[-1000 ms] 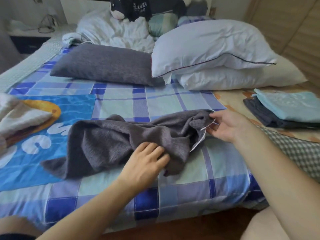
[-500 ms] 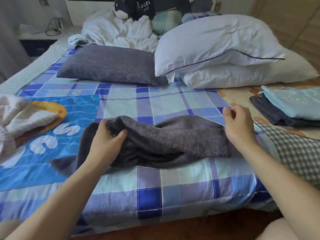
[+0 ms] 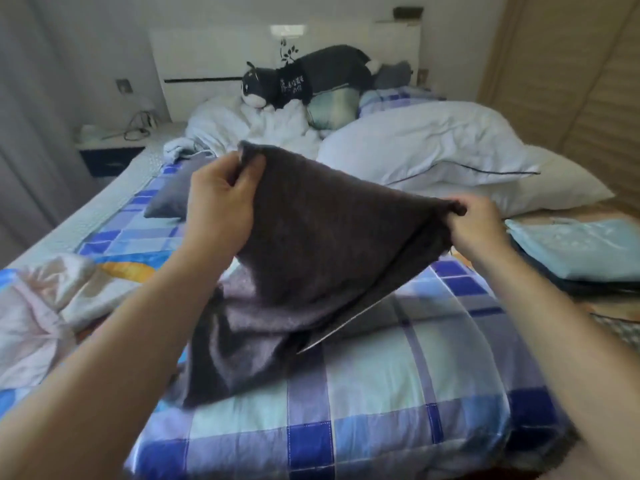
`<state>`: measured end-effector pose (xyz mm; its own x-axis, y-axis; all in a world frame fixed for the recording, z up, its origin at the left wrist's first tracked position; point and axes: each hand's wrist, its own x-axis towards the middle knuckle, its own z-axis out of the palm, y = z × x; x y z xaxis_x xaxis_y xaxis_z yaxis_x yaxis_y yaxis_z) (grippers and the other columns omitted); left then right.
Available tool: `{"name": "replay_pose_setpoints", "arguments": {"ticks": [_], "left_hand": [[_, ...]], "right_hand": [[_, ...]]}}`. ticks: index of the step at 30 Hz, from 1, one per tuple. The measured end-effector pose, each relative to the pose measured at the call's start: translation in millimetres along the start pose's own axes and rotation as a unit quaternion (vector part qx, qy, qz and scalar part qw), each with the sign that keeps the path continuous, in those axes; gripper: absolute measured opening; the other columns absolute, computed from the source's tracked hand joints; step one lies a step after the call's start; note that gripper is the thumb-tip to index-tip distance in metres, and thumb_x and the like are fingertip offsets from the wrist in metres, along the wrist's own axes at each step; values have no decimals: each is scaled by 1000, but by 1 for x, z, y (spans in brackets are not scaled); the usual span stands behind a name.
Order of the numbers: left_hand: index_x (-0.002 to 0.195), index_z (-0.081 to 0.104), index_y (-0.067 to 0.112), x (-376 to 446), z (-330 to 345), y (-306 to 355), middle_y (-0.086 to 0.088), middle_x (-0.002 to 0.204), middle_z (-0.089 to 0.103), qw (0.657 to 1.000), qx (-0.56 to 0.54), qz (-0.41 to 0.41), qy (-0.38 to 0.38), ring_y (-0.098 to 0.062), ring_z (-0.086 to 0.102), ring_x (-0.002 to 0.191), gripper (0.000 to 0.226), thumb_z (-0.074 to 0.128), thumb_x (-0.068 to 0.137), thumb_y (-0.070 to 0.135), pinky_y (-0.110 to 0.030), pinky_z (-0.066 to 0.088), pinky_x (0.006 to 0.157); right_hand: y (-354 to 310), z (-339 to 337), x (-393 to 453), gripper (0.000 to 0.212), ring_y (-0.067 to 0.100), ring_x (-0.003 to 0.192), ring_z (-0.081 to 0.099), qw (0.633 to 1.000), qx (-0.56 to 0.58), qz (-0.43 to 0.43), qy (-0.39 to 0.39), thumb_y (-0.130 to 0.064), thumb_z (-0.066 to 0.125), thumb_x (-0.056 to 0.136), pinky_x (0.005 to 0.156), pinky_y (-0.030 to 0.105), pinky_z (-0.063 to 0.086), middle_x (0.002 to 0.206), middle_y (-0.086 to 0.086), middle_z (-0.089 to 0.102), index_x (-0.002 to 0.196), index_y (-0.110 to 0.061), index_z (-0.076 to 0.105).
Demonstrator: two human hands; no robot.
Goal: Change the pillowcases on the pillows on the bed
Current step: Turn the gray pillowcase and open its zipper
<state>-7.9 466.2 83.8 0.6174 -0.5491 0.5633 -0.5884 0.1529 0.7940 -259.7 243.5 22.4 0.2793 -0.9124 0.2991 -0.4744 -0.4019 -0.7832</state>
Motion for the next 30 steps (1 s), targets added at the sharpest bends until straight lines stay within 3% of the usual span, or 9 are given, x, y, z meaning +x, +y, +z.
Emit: {"name": "replay_pose_setpoints", "arguments": {"ticks": [4,8,12,16,17,19,22,25,30], "left_hand": [[82,69,8,158,-51,77,-5,76,65,995,-36,-31,85,-16,60,73,44,66,82,52,-40,57,72],[88,73,10,223,-111,170,-2,74,60,985,93,78,124,-15,55,78,36,61,93,44,-35,43,67],[103,76,13,225,-155,176,-20,99,71,952,275,5,132,-37,68,95,38,56,98,45,-42,55,81],[102,72,5,227,-184,167,-24,99,70,960,191,-92,183,-34,70,66,38,59,97,40,-34,54,54],[105,67,2,230,-185,168,-25,98,69,972,106,-116,173,-30,69,57,34,57,100,34,-34,54,47],[113,55,3,232,-187,174,-21,108,64,980,-5,-162,115,-31,71,79,30,41,108,29,-48,60,65],[135,46,10,242,-185,173,-12,126,59,976,66,-192,76,-35,59,109,37,34,110,35,-70,50,88],[138,50,11,244,-135,150,-15,128,60,984,118,-132,-9,-36,62,104,39,40,107,32,-65,55,86],[159,26,22,220,44,71,-12,157,38,978,129,-41,-157,-31,41,142,77,61,93,41,-46,36,117]], "right_hand": [[-135,-46,67,19,33,82,64,994,-44,-101,5,-23,64,88,73,43,50,78,12,68,72,-13,66],[-260,-109,87,20,37,86,60,946,26,-227,230,-29,54,97,67,39,38,92,17,68,91,-14,66],[-316,-123,66,16,20,74,63,961,-66,-187,-195,-17,53,103,53,25,49,83,3,66,94,-17,66],[-350,-126,63,17,14,58,55,971,51,-212,-98,-23,51,104,41,18,47,80,6,61,104,-13,65],[-353,-120,58,17,14,57,58,967,75,-193,-147,-22,51,104,43,21,50,79,7,62,101,-13,65],[-354,-106,52,16,15,56,63,950,152,-149,-228,-18,49,105,49,28,57,75,7,64,100,-11,63],[-338,-90,45,15,21,58,68,925,272,-84,-252,-11,46,105,57,36,61,69,9,65,100,-9,60],[-293,-65,30,15,27,53,68,930,291,-11,-223,-8,42,105,52,38,60,69,13,62,98,-7,56],[-146,-25,-13,16,27,54,66,908,355,151,-163,-2,44,100,54,39,61,71,16,63,90,-5,56]]}}
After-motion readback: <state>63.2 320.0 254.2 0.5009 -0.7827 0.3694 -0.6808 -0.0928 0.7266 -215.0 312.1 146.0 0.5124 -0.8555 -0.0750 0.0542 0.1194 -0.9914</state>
